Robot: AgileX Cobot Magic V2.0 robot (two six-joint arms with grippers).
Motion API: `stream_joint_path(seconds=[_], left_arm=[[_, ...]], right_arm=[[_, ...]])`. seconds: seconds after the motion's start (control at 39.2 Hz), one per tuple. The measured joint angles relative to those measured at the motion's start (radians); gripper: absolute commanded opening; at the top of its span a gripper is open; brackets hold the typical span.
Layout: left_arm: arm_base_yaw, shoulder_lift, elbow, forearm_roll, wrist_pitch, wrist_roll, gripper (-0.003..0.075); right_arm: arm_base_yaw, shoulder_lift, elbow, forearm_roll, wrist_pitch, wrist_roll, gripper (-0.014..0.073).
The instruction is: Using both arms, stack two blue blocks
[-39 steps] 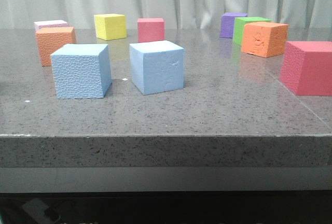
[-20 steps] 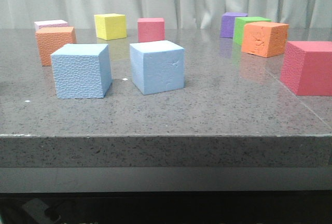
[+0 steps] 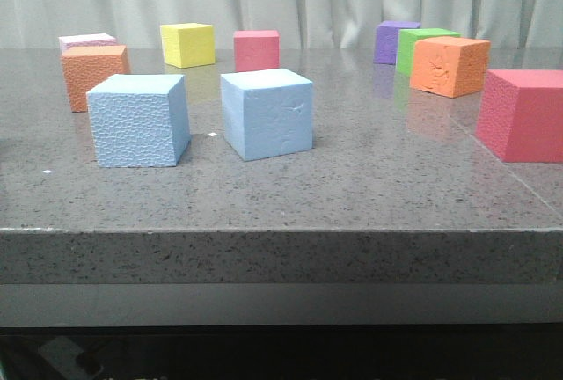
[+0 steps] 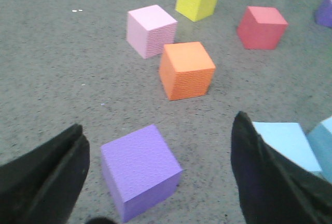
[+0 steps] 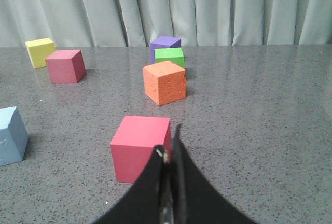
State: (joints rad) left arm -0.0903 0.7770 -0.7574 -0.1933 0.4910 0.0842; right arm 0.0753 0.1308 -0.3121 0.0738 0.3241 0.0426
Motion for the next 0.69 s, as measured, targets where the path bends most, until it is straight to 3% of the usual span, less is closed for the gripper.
stream_joint_path(seconds=[0.43, 0.69], left_arm=[[-0.314, 0.358, -0.298, 0.0, 0.143, 0.0, 0.058], [-0.328, 0.674, -0.622, 0.0, 0.511, -0.166, 0.058]], right_arm=[[0.0, 0.0, 0.0, 0.0, 0.0, 0.0, -0.0069], [0.0, 0.0, 0.0, 0.0, 0.0, 0.0, -0.0069]])
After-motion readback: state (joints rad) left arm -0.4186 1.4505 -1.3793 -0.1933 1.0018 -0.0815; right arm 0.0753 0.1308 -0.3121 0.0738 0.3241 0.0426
